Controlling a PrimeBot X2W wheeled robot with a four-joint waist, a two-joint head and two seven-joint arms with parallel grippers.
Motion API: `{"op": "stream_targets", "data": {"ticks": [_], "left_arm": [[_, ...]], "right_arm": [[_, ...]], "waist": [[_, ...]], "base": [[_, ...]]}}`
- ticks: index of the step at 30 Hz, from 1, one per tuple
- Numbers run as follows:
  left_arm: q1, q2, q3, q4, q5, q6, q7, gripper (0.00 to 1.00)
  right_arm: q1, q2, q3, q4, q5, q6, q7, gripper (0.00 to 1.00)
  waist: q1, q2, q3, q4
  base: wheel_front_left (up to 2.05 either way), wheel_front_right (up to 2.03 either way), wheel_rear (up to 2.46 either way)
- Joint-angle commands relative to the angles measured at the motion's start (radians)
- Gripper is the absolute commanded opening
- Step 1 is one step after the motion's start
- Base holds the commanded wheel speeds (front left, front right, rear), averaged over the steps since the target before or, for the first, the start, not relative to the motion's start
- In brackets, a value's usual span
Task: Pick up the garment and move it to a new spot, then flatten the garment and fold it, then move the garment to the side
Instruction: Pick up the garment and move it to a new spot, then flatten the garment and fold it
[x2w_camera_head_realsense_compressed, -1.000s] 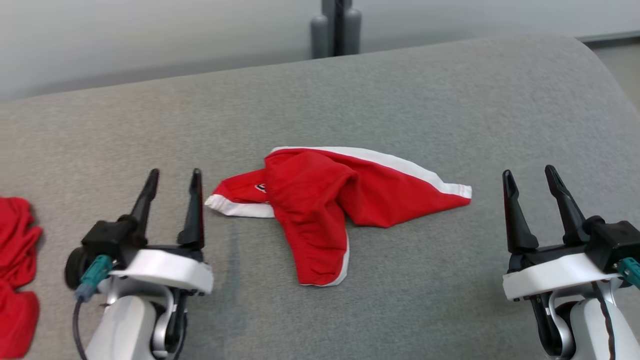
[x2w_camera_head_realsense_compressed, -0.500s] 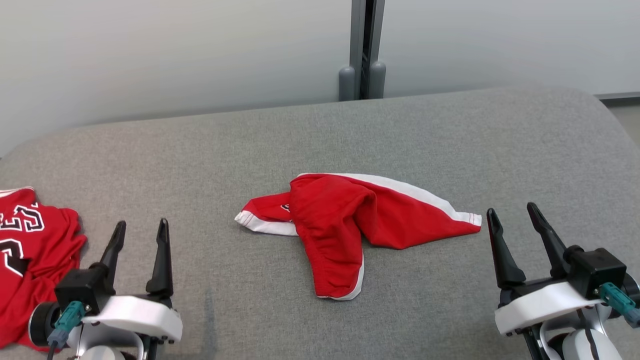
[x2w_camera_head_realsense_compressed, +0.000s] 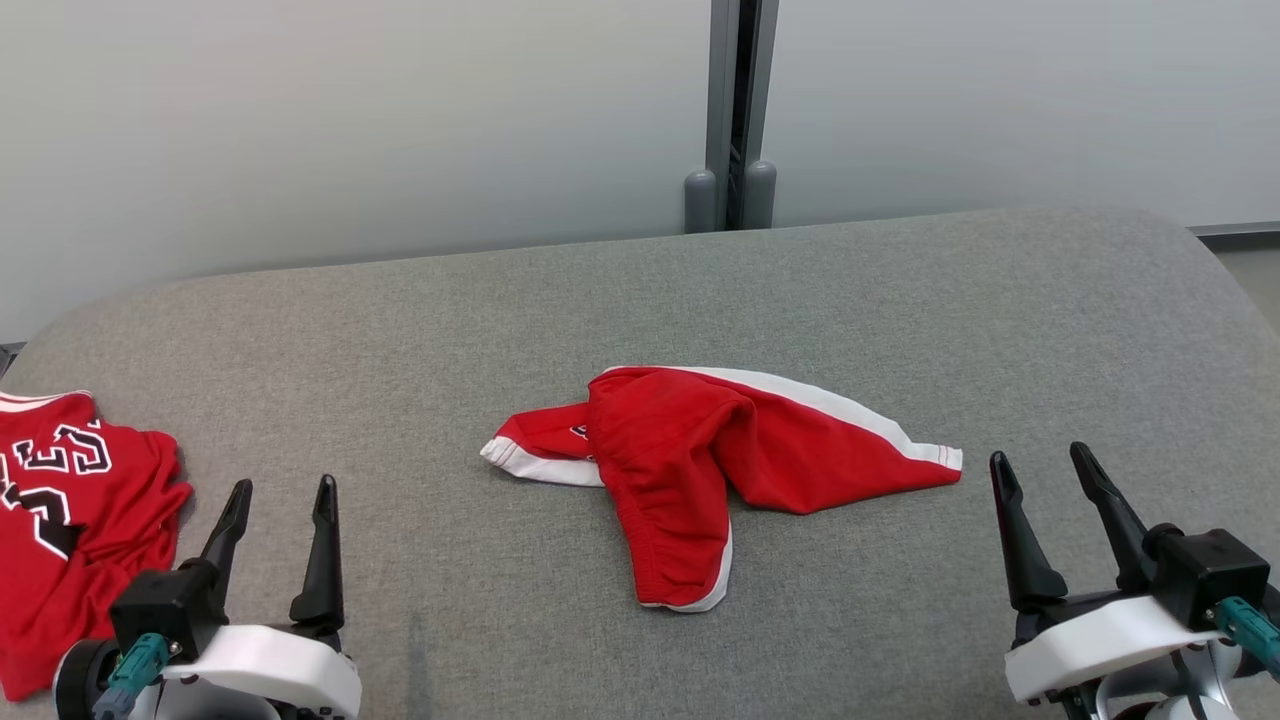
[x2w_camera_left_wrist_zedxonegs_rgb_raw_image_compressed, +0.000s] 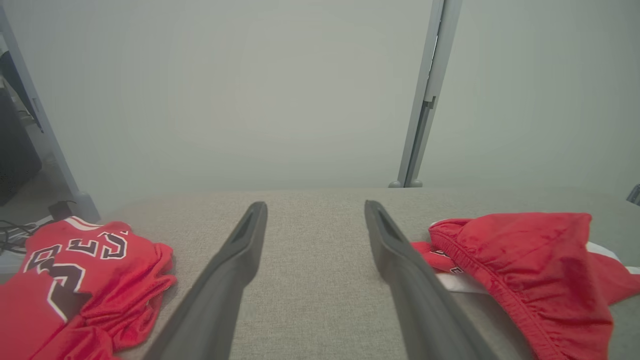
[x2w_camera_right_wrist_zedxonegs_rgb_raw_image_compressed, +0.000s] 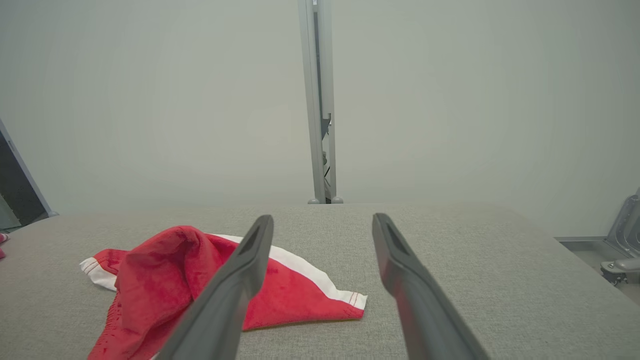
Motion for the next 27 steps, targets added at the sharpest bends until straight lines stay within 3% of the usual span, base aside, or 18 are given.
{"op": "stream_targets", "data": {"ticks": [1,19,27], "left_arm": [[0.002,0.004,0.002,-0.005,-0.002,0.003,0.0,1.0],[-0.025,0.005,-0.016,-0.024,-0.002,0.017,0.009,1.0],[-0.111,-0.051,-0.138,0.006,-0.014,-0.064,0.082,1.0]], "right_arm": [[0.009,-0.005,-0.003,-0.005,0.001,0.0,0.005,1.0],[-0.007,-0.005,0.003,-0.007,0.01,0.0,0.0,1.0],[-0.039,-0.005,0.023,-0.008,0.012,0.0,-0.005,1.0]], "waist": [[0.0,-0.0001,0.0,0.0],[0.0,-0.0001,0.024,0.006],[0.0,-0.0001,0.083,-0.008]], "base": [[0.0,0.0,0.0],[0.0,0.0,0.0],[0.0,0.0,0.0]]}}
